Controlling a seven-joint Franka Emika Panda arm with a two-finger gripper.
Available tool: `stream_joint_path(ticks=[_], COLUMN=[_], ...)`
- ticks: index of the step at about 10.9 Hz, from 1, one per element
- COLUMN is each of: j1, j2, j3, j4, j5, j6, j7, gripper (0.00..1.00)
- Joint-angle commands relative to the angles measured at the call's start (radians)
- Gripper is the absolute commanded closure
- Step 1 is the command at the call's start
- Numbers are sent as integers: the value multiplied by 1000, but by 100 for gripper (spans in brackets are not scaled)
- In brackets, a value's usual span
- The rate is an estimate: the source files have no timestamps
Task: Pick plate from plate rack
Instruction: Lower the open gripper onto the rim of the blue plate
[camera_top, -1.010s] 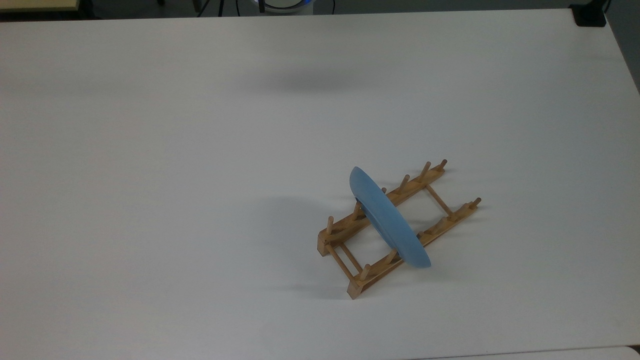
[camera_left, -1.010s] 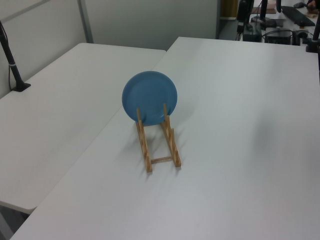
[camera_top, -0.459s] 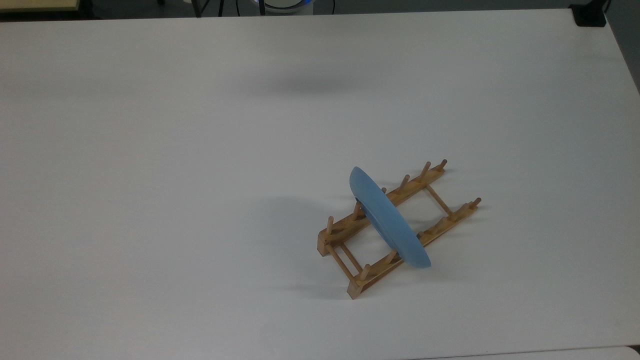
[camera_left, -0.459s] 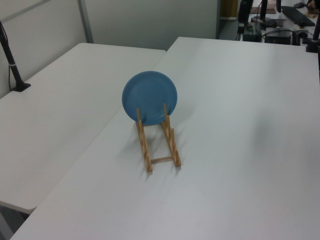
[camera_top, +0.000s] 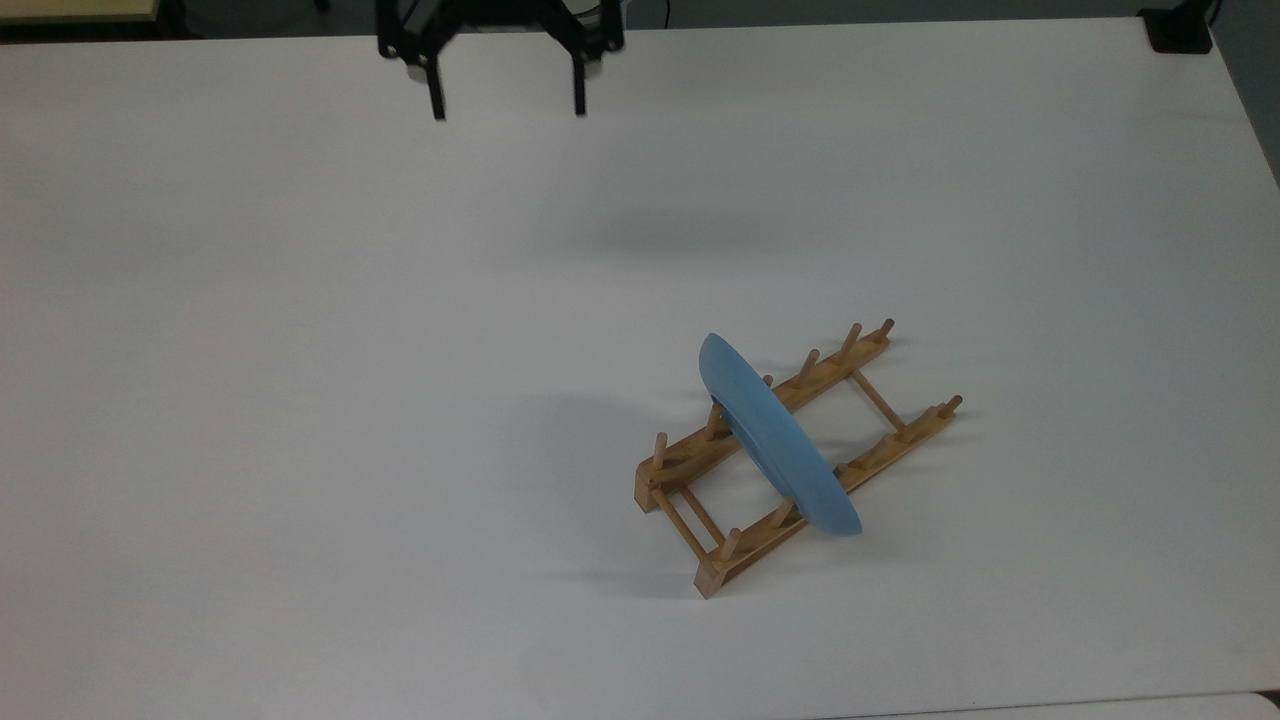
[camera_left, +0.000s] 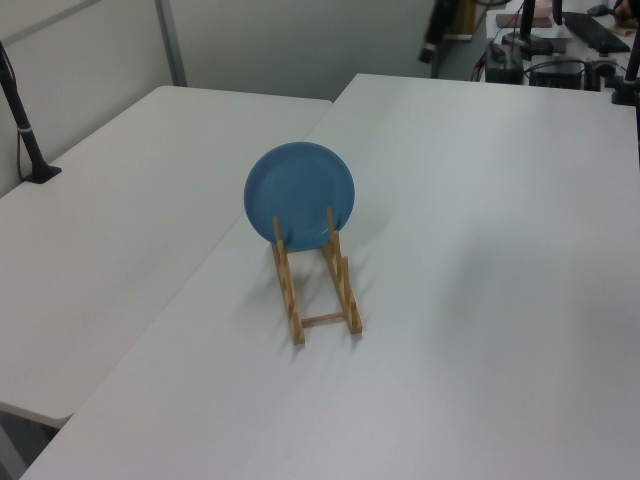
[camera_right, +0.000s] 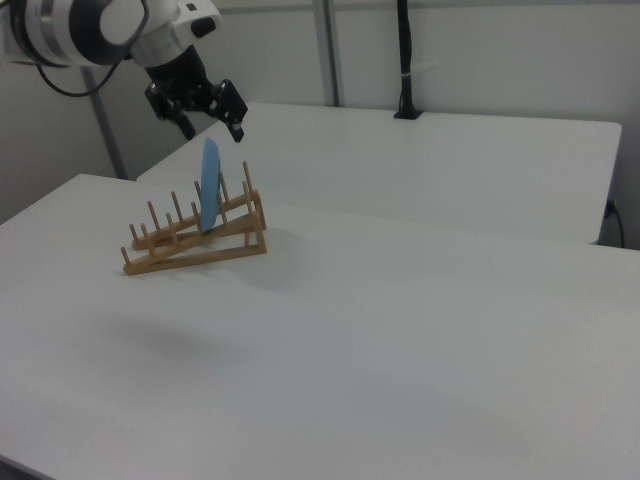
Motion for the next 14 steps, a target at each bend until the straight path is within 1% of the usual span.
stream_joint_path(ticks=[1, 2, 3, 4, 7, 9, 11, 12, 13, 14], j1=[80, 105, 120, 149, 217, 237, 238, 245, 252, 255], j2=[95, 123, 143, 166, 252, 297, 335, 352, 369, 372], j3=[-2, 0, 0, 0, 0, 0, 0, 0, 0, 0], j4=[12, 10, 7, -2, -2, -1, 5, 7, 21, 25], j5=[-40, -47, -61, -88, -187, -274, -395, -437, -454, -472], j6=[234, 309, 354, 398, 484, 541, 558, 558, 560, 558], j7=[245, 331, 379, 454, 620, 711, 824, 862, 890, 899], gripper=[0, 0, 0, 0, 0, 1, 1, 1, 2, 10])
